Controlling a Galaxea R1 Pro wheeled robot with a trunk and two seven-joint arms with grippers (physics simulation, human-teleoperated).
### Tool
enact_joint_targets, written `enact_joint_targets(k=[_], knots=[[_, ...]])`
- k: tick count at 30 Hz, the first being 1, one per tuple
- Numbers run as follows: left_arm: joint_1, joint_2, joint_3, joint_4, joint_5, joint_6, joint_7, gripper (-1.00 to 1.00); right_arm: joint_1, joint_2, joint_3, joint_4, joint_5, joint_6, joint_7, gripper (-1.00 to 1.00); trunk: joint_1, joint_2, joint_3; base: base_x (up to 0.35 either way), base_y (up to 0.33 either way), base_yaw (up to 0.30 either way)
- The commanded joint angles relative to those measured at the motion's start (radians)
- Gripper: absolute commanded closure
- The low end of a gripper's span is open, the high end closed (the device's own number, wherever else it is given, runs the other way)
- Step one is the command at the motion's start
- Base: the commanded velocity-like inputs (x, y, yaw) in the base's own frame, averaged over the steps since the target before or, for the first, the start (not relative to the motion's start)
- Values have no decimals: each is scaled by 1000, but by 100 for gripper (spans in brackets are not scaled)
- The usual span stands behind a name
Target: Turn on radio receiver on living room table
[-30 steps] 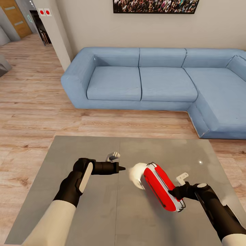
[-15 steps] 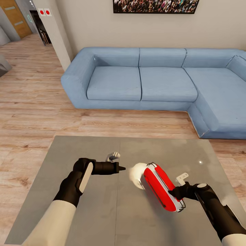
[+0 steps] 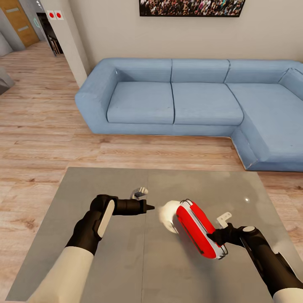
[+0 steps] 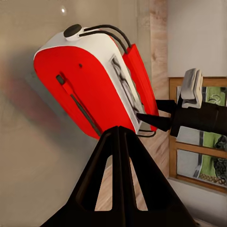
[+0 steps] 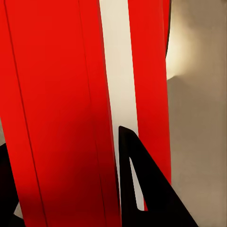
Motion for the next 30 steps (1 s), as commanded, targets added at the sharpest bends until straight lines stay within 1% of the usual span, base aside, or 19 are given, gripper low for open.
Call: enact_joint_targets(k=[1,3,4,30], knots=[[0,0,0,0,0,0,0,100,0,0,0,0,-4,0,0,100,0,0,0,0,0,0],[0,0,0,0,0,0,0,100,0,0,0,0,-4,0,0,100,0,0,0,0,0,0],[0,0,0,0,0,0,0,100,0,0,0,0,-4,0,-1,-100,0,0,0,0,0,0],[0,0,-1,0,0,0,0,100,0,0,0,0,-3,0,4,-100,0,0,0,0,0,0]])
